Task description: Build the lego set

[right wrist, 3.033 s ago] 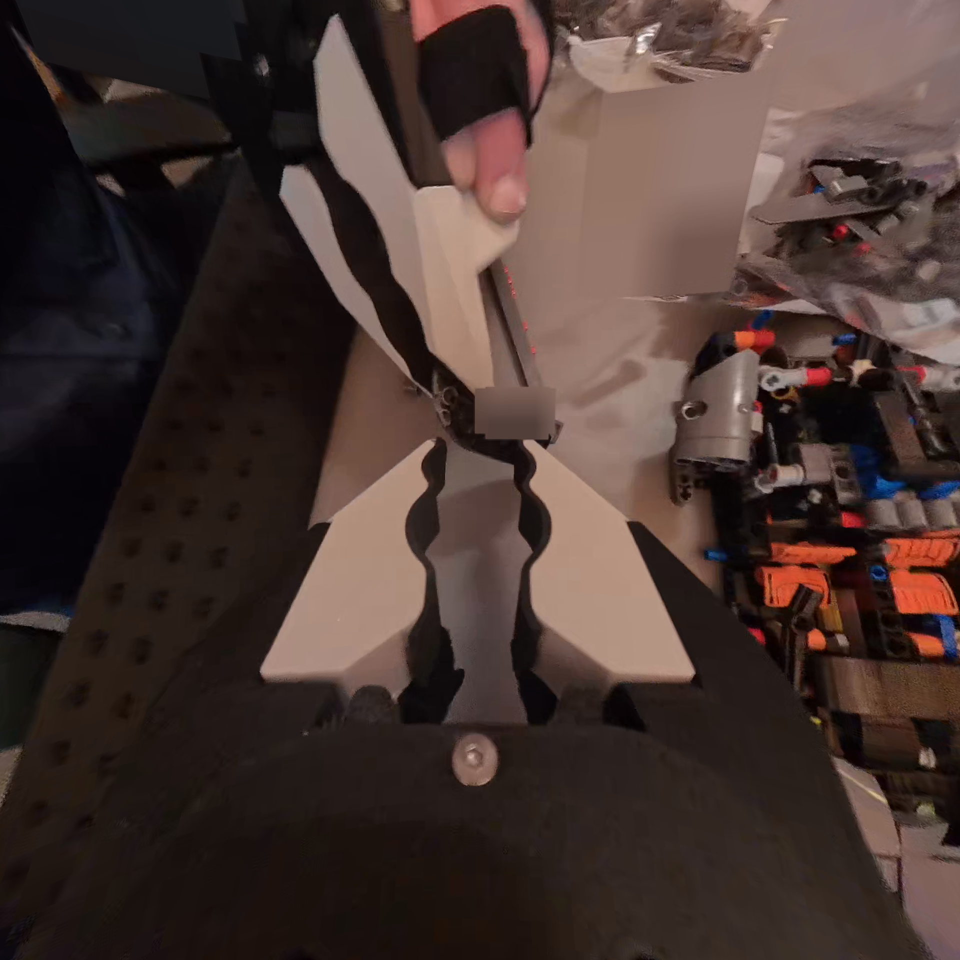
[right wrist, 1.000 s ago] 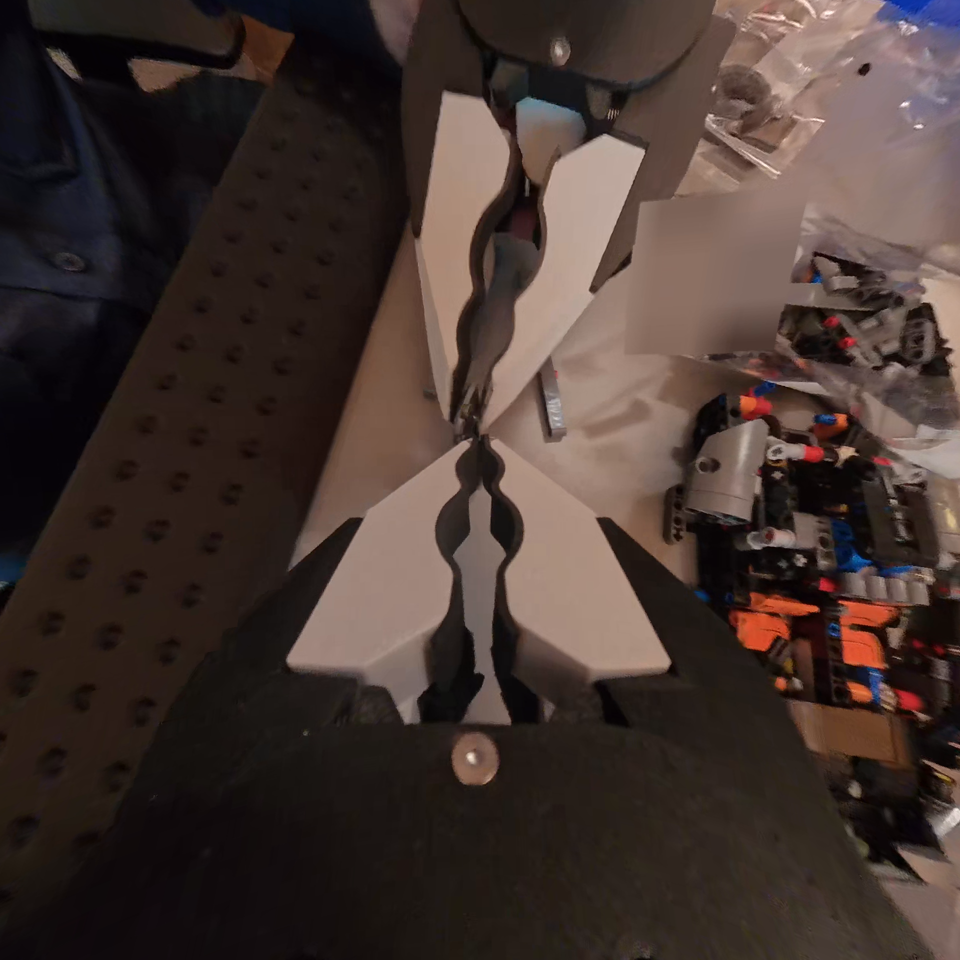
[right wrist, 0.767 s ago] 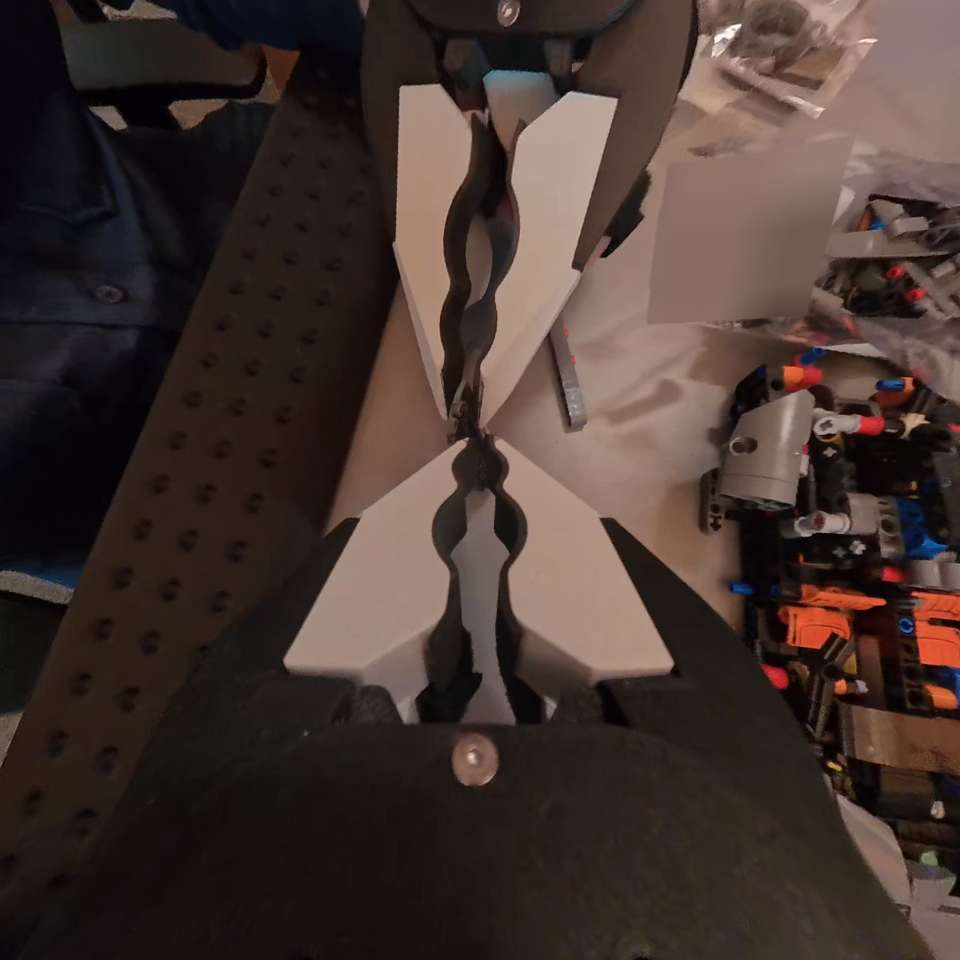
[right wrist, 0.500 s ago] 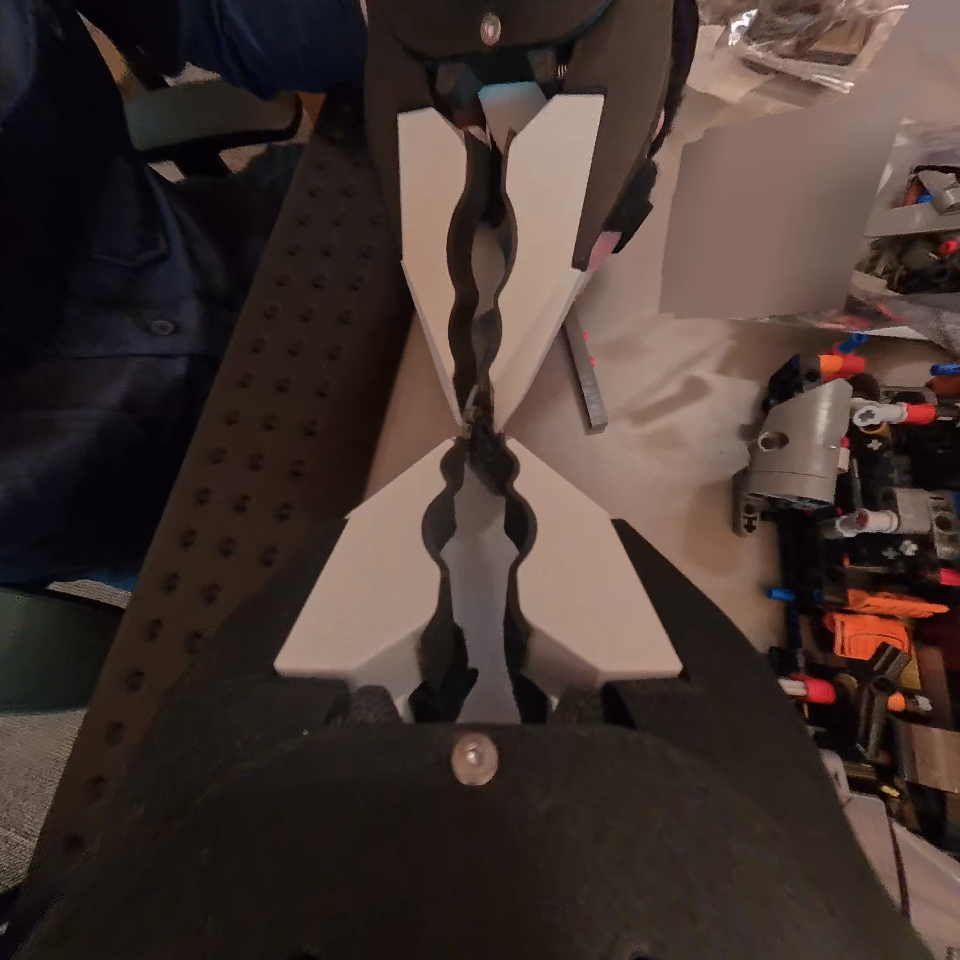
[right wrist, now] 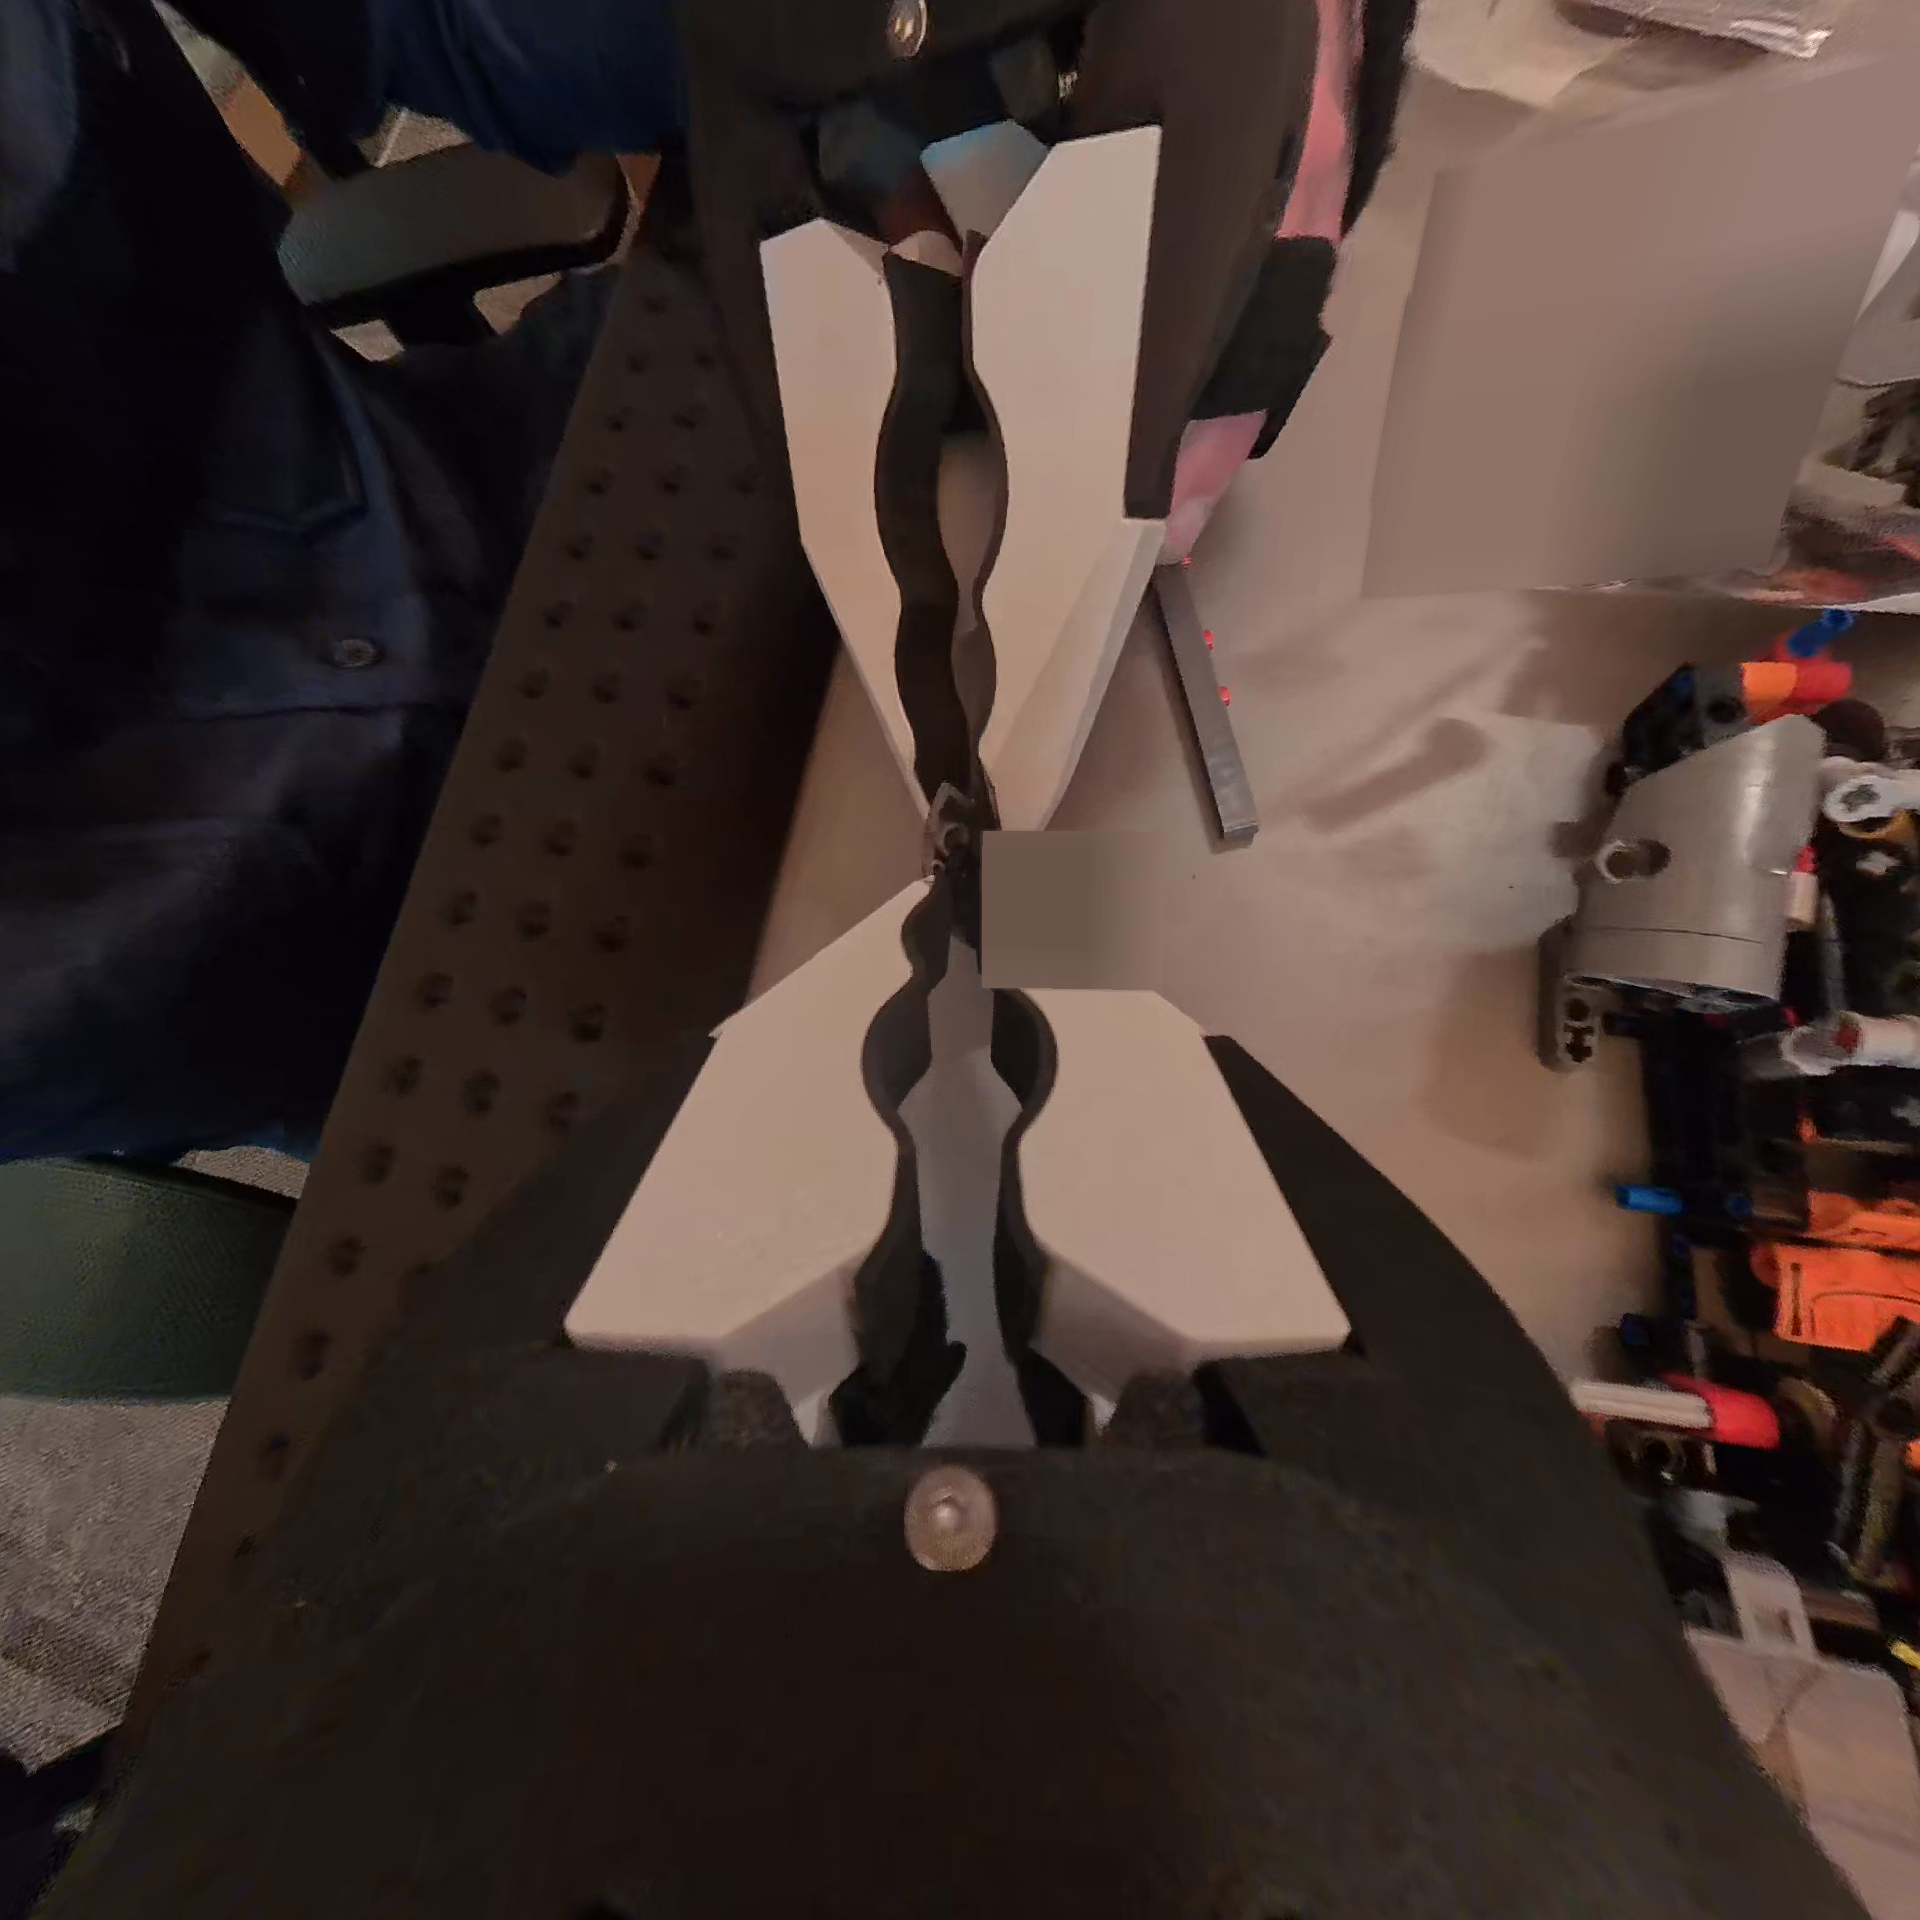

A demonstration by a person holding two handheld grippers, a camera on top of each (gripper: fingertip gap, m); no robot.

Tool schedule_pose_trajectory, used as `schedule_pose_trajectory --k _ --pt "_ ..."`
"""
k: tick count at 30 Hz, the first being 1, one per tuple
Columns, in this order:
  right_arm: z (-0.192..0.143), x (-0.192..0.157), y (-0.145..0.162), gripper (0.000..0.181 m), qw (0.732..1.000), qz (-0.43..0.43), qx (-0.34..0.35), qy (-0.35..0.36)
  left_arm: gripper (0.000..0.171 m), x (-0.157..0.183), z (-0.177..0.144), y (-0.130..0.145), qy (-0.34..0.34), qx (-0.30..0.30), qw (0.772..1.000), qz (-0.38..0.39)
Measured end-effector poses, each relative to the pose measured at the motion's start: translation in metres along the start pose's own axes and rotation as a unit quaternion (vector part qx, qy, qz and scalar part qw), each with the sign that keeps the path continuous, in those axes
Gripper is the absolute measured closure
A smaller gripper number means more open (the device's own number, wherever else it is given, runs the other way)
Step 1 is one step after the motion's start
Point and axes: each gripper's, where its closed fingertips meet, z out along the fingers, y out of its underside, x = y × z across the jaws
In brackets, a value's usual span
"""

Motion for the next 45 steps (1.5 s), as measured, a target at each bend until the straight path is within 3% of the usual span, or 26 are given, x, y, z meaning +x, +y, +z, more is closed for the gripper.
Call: schedule_pose_trajectory --k 13,17,18,19,21,22,27,31,34,36,40,42,45 --pt "0.001 0.013 0.006 0.181 0.999 0.000 -0.015 0.045 0.165 -0.009 0.003 0.004 -0.033 -0.020 0.999 -0.006" --pt "0.009 0.021 0.016 0.181 0.995 0.000 -0.052 0.079 0.165 -0.012 0.007 0.010 -0.042 -0.041 0.998 0.005" --pt "0.014 0.025 0.019 0.181 0.995 0.001 -0.058 0.087 0.165 -0.004 0.011 0.006 -0.018 -0.030 0.999 0.004" --pt "0.021 0.023 0.018 0.181 0.995 0.004 -0.056 0.077 0.166 0.013 0.014 -0.016 0.026 0.026 0.999 -0.011" --pt "0.023 0.026 0.027 0.181 0.993 -0.003 -0.079 0.084 0.165 0.011 0.026 -0.004 -0.011 -0.049 0.997 0.057" --pt "0.018 0.027 0.024 0.181 0.995 0.007 -0.062 0.079 0.165 0.006 0.026 0.000 -0.028 -0.054 0.996 0.063" --pt "-0.001 0.024 0.010 0.181 0.997 0.008 -0.015 0.077 0.165 -0.004 0.011 0.002 -0.026 -0.019 0.999 0.004" --pt "-0.013 0.016 0.008 0.162 0.999 0.010 0.013 0.040 0.165 -0.013 0.005 -0.002 -0.017 0.017 0.999 -0.048" --pt "-0.010 0.013 0.006 0.164 0.999 -0.009 0.009 0.043 0.165 -0.015 0.005 -0.004 0.012 0.038 0.994 -0.106" --pt "-0.007 0.017 0.007 0.177 0.998 -0.017 0.003 0.060 0.165 -0.016 0.005 -0.007 0.021 0.053 0.991 -0.118" --pt "-0.005 0.024 0.014 0.180 0.998 -0.005 -0.006 0.064 0.164 -0.018 0.012 0.000 0.002 0.028 0.994 -0.108" --pt "-0.007 0.023 0.012 0.181 0.999 0.006 0.007 0.050 0.149 -0.017 0.011 0.008 0.003 0.005 0.995 -0.101" --pt "-0.012 0.023 0.011 0.181 0.999 0.001 0.017 0.049 0.147 -0.018 0.010 0.025 -0.009 -0.037 0.995 -0.095"
